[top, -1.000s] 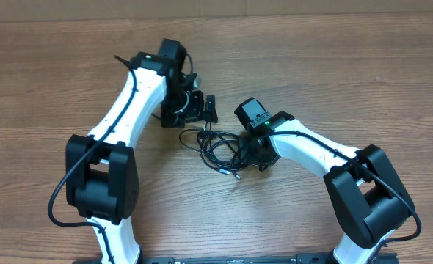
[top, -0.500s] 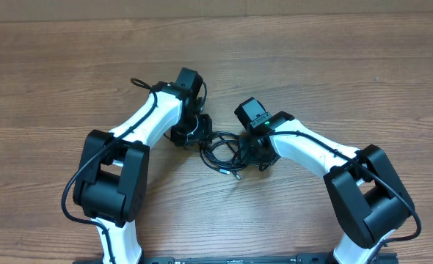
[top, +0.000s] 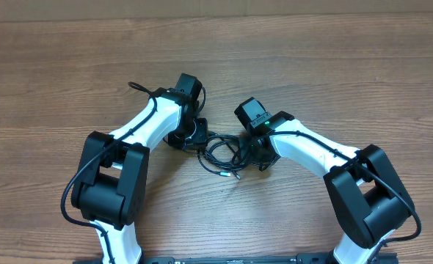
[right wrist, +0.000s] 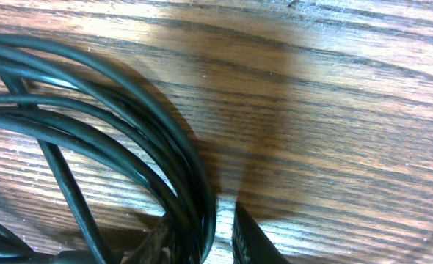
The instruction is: Untangle cables
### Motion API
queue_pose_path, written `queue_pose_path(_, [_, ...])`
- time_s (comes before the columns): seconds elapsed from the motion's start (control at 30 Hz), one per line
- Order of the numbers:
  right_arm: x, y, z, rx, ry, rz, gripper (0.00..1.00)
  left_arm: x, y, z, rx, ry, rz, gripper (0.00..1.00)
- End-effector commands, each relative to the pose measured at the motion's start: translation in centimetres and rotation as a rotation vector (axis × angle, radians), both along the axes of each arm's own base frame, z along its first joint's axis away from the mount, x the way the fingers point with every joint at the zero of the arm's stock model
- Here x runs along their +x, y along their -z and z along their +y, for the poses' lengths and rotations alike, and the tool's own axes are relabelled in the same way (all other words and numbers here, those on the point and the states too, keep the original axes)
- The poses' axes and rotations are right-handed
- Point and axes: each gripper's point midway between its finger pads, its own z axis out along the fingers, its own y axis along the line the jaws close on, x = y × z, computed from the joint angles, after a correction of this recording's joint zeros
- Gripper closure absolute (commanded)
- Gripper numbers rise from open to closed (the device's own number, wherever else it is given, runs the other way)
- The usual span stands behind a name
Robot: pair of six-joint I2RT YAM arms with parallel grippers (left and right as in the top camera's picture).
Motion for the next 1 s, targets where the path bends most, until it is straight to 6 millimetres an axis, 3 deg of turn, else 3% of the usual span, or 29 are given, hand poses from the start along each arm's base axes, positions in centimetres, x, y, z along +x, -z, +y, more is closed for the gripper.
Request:
queue_pose_path(0.0, [-1.8, 2.9, -2.7, -0.106, 0.014, 0.074, 0.82, -1.4, 1.4, 1.2, 0.056, -0.01, 0.046, 0.58])
queue_pose_path(0.3, [-1.9, 2.9, -2.7, -0.106, 0.014, 0.075, 0.83, -1.0, 1.7, 2.3, 0.123, -0.013, 0.018, 0.56])
queue_pose_path(0.6, [-1.8, 2.9, -2.5, -0.097, 0.017, 0.072, 0.85, -2.7, 2.8, 3.0, 0.14, -0.01, 0.058, 0.57])
queue_pose_path(0.73, [-1.8, 2.9, -2.5, -0.097, 0.017, 0.072, 0.85, -3.1, 3.1, 3.3, 0.153, -0.011, 0.068, 0.69])
queue_pose_path(0.97, [-1.6, 2.9, -2.4, -0.092, 0.017, 0.065, 0.85, -3.3, 3.6, 5.2, 0.253, -0.066, 0.058, 0.79])
